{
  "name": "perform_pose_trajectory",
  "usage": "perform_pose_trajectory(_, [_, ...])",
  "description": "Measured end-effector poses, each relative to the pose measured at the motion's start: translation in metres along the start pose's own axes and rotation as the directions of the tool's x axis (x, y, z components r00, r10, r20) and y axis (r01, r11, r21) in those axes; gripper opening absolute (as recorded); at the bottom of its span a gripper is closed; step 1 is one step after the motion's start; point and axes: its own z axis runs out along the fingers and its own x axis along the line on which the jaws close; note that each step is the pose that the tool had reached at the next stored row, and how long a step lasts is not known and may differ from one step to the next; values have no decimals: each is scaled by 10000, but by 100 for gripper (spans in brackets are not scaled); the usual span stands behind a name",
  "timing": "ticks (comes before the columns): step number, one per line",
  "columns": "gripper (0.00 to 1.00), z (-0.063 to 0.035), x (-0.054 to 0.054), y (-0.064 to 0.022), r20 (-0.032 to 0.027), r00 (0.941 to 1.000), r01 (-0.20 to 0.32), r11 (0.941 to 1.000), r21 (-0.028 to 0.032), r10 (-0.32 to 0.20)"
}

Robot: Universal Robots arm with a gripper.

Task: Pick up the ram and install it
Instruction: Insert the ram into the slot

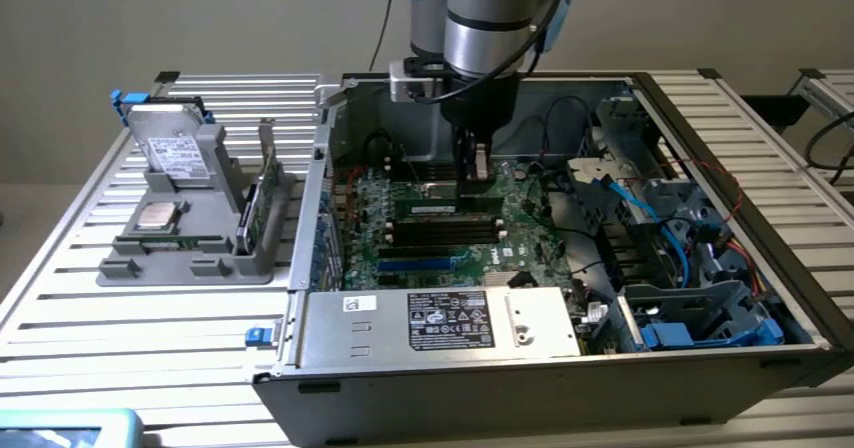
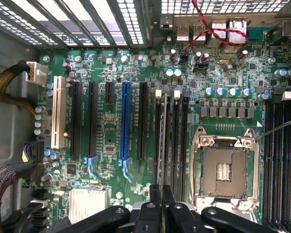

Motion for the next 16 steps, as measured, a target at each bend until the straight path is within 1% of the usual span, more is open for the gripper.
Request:
perform_pose_trajectory(8, [13,89,-11,0,4,10000,31,10000,16,-31])
perform_pose_trajectory(12, [13,108,-9,14,2,10000,31,10000,15,-31])
perform_pose_trajectory(16, [13,118,31,16,4,10000,37,10000,16,-37])
